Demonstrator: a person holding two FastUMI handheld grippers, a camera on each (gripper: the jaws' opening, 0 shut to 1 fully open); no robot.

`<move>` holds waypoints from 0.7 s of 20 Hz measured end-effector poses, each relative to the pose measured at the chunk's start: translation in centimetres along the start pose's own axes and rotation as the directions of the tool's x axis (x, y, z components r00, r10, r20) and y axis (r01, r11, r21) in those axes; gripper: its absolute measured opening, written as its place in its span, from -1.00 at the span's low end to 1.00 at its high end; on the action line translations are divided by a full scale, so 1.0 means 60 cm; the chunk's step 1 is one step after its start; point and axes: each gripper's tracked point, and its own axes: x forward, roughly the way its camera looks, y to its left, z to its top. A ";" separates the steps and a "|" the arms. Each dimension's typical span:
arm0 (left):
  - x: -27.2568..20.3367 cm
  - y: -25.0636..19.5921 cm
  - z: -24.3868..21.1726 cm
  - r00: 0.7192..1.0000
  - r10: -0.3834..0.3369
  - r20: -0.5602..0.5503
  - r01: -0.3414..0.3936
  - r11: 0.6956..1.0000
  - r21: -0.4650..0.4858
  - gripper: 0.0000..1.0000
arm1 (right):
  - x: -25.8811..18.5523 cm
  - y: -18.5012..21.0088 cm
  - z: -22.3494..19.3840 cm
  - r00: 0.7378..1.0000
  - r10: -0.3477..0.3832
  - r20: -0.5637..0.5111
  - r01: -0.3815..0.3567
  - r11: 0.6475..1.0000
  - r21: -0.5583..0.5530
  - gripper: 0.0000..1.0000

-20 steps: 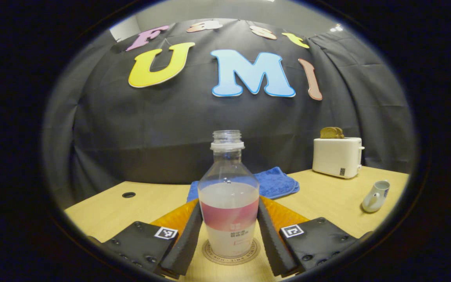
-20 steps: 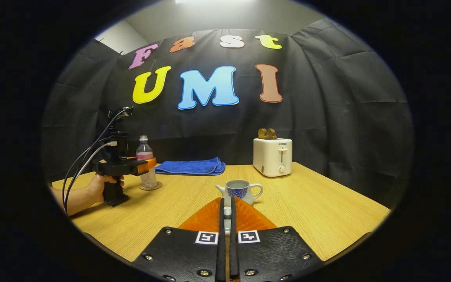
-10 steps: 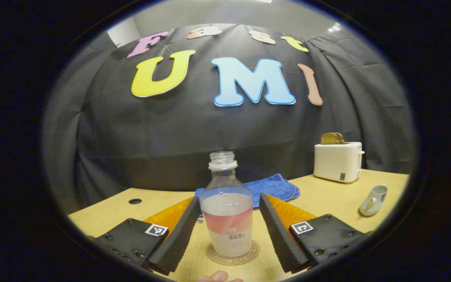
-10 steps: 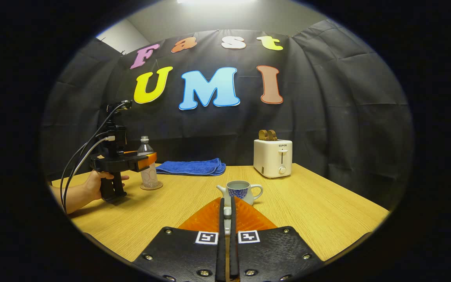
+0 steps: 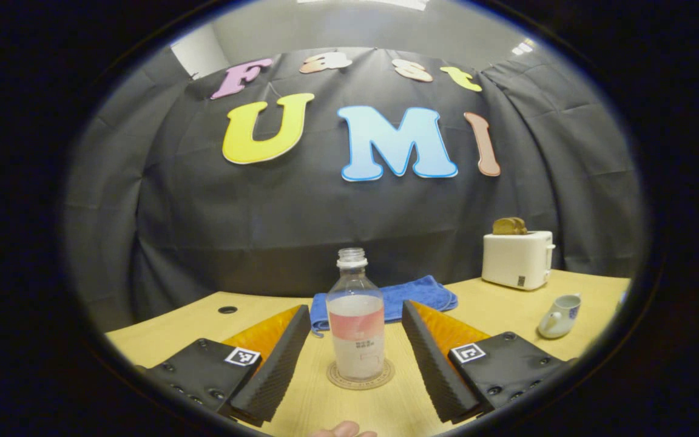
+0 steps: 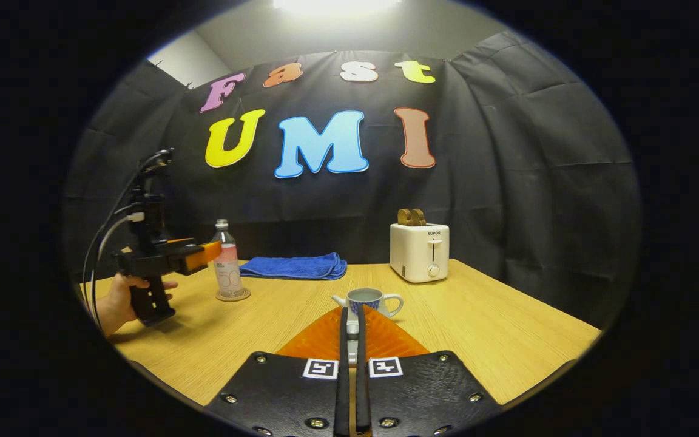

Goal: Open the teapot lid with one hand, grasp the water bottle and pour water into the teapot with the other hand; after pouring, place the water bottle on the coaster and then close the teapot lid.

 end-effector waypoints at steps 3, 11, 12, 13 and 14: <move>-0.089 -0.040 0.010 0.999 -0.040 0.014 0.040 0.999 -0.009 1.00 | 0.056 -0.011 0.016 1.000 -0.011 0.017 0.011 1.000 -0.001 -0.92; -0.129 -0.099 0.002 0.991 -0.135 -0.010 0.134 0.986 -0.096 1.00 | 0.191 -0.024 0.021 0.998 -0.045 0.032 0.047 0.997 -0.060 -0.92; -0.131 -0.097 0.000 0.991 -0.132 -0.014 0.130 0.986 -0.108 1.00 | 0.200 -0.024 0.023 0.998 -0.051 0.034 0.053 0.996 -0.070 -0.92; -0.131 -0.094 -0.001 0.992 -0.128 -0.015 0.126 0.985 -0.117 1.00 | 0.210 -0.026 0.023 0.998 -0.056 0.033 0.059 0.995 -0.085 -0.92; -0.134 -0.091 -0.002 0.992 -0.128 -0.016 0.125 0.984 -0.124 1.00 | 0.219 -0.028 0.022 0.998 -0.061 0.033 0.064 0.994 -0.092 -0.92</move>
